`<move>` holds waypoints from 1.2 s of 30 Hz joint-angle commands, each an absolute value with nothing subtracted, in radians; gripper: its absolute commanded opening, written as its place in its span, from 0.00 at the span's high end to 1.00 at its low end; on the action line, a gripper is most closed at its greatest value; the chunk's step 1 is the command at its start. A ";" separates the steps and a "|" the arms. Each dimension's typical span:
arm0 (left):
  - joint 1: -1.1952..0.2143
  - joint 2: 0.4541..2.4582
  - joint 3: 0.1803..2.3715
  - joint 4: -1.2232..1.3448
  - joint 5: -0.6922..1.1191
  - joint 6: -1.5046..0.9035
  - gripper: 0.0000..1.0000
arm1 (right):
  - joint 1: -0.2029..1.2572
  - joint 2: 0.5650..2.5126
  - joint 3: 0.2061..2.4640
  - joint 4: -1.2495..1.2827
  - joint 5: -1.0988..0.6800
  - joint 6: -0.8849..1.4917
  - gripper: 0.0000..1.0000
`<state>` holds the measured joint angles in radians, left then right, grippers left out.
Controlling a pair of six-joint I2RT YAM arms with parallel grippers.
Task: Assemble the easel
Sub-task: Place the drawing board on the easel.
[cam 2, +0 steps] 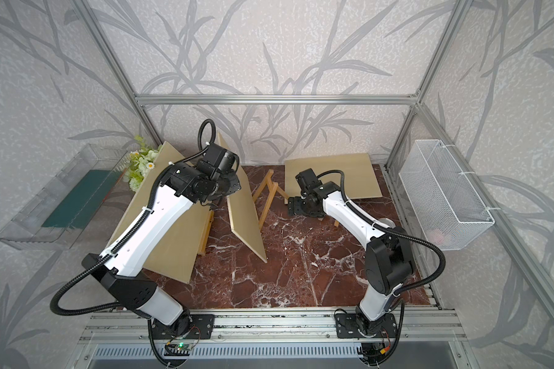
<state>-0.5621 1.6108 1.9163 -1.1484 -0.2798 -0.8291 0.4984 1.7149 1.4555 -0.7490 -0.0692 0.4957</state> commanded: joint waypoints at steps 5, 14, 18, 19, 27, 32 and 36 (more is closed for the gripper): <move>-0.565 1.667 2.004 -1.083 -0.286 -0.827 0.99 | 0.499 1.664 1.465 -0.779 -0.078 0.488 0.07; -0.572 1.719 2.062 -1.078 -0.236 -0.815 0.54 | 0.500 1.664 1.471 -0.775 -0.095 0.487 0.07; -0.582 1.747 2.086 -1.053 -0.197 -0.813 0.46 | 0.499 1.667 1.493 -0.786 -0.095 0.473 0.07; -0.586 1.759 2.096 -1.048 -0.184 -0.813 0.44 | 0.497 1.666 1.499 -0.789 -0.094 0.468 0.07; -0.609 1.884 2.283 -1.049 -0.123 -0.780 0.32 | 0.450 1.654 1.516 -0.815 -0.110 0.442 0.07; -0.617 1.953 2.419 -1.093 -0.119 -0.744 0.25 | 0.424 1.655 1.508 -0.822 -0.104 0.431 0.07; -0.617 1.927 2.420 -1.092 -0.160 -0.701 0.22 | 0.420 1.683 1.519 -0.819 -0.115 0.407 0.07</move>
